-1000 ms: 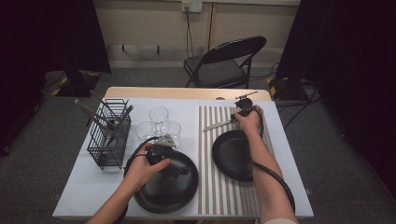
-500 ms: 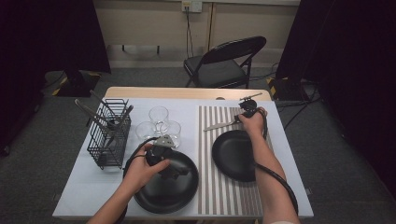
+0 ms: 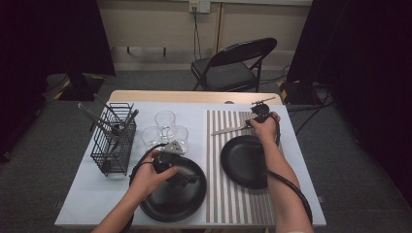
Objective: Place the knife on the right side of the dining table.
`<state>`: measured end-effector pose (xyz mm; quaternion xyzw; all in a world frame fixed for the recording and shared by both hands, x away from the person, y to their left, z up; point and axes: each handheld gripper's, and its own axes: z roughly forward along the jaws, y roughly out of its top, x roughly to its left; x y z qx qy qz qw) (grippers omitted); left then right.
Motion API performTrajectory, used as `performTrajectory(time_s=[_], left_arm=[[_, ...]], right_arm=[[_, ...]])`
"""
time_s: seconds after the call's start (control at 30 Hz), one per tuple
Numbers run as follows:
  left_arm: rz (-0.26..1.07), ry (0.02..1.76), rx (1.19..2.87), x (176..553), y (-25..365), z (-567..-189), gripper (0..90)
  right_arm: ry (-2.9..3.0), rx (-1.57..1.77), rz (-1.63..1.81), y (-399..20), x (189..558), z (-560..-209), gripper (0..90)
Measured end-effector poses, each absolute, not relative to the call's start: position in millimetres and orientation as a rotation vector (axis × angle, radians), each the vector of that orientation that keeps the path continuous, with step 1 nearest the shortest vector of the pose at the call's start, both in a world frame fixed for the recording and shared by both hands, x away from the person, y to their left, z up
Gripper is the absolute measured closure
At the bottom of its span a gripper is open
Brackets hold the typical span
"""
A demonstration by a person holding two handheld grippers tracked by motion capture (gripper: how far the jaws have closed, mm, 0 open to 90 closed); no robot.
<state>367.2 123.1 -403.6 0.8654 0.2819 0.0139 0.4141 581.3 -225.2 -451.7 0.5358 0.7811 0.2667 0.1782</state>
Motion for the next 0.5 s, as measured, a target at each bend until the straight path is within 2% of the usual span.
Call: performTrajectory(time_s=[0.5], left_arm=[[0.034,0.707,2.179,366.1,123.5,-402.8,20.7]], right_arm=[[2.19,1.528,0.758,-230.4,576.2,-451.6,66.9]])
